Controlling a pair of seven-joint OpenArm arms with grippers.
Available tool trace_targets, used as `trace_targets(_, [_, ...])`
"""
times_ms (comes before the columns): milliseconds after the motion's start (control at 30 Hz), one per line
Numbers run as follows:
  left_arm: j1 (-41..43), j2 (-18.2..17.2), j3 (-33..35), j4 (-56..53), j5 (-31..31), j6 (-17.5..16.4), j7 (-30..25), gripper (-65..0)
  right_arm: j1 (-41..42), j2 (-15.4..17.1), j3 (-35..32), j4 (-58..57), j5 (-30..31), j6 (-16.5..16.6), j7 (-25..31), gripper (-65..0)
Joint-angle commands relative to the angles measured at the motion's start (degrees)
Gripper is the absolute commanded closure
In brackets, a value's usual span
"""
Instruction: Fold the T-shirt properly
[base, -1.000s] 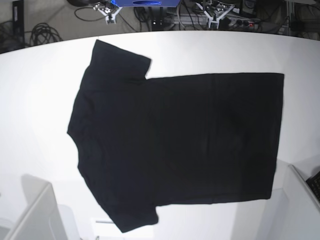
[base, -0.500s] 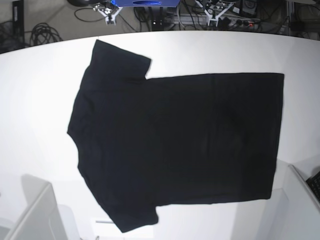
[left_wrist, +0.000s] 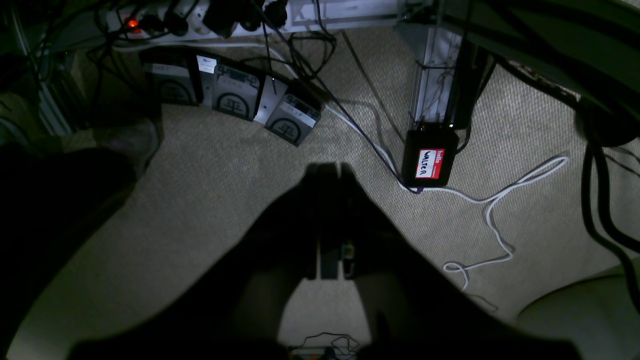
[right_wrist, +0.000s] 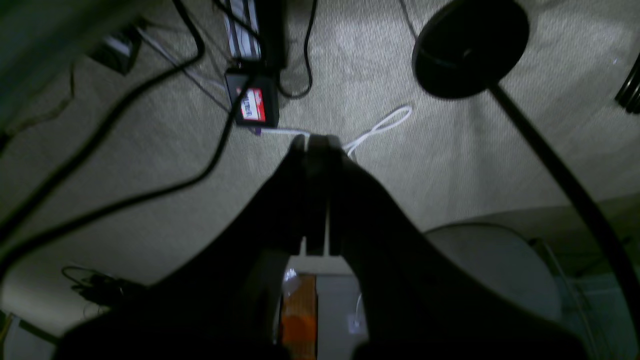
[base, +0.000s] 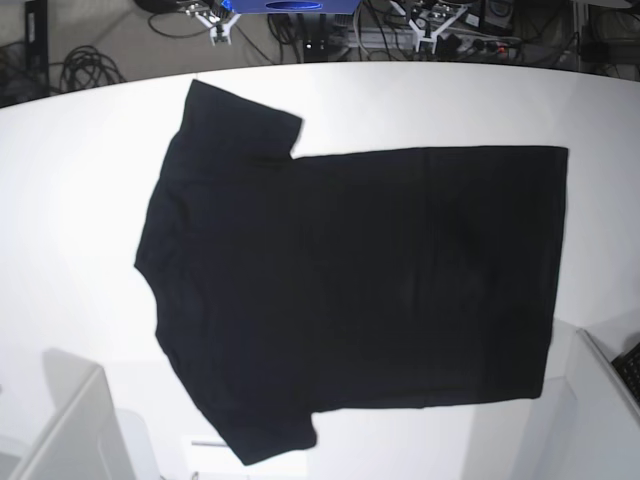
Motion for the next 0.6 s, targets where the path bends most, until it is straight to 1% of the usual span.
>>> trace_targets(0, [0.87, 0.0, 0.14, 0.11, 0.05, 0.28, 0.07, 0.0, -0.42, 0.14, -0.14, 0.13, -0.12, -0.38, 0.12, 0.0])
trace_targets(67, [1.49, 0.0, 0.49, 1.6, 0.32, 0.28, 0.07, 0.0, -0.86, 0.14, 0.03, 0.92, -0.12, -0.38, 0.12, 0.0])
trace_targets(133, [4.13, 0.0, 0.32, 4.59, 0.14, 0.28, 0.07, 0.0, -2.53, 0.23, 0.21, 3.03, 0.06, -0.38, 0.12, 0.0])
trace_targets(233, [8.61, -0.09, 0.05, 11.62, 0.41, 0.28, 0.25, 0.0, -5.69, 0.76, 0.39, 8.39, 0.14, -0.38, -0.23, 0.0])
trace_targets(333, [14.32, -1.32, 0.05, 19.01, 0.05, 0.28, 0.16, 0.0, -9.3, 0.93, 0.39, 13.31, 0.14, -0.38, -0.41, 0.0])
trace_targets(400, [17.14, -1.41, -0.03, 23.05, 0.05, 0.19, 0.16, 0.0, -11.23, 0.93, 0.39, 16.04, 0.14, -0.38, -1.55, 0.0])
trace_targets(500, [21.53, -2.99, -0.12, 28.76, 0.05, 0.19, 0.16, 0.0, -14.48, 0.93, 0.47, 21.05, 0.23, -0.38, -3.92, 0.0])
trace_targets(567, [24.17, -3.08, -0.21, 32.72, -0.03, 0.19, 0.16, 0.0, -16.95, 0.93, 0.47, 25.27, 0.23, -0.38, -5.24, 0.0])
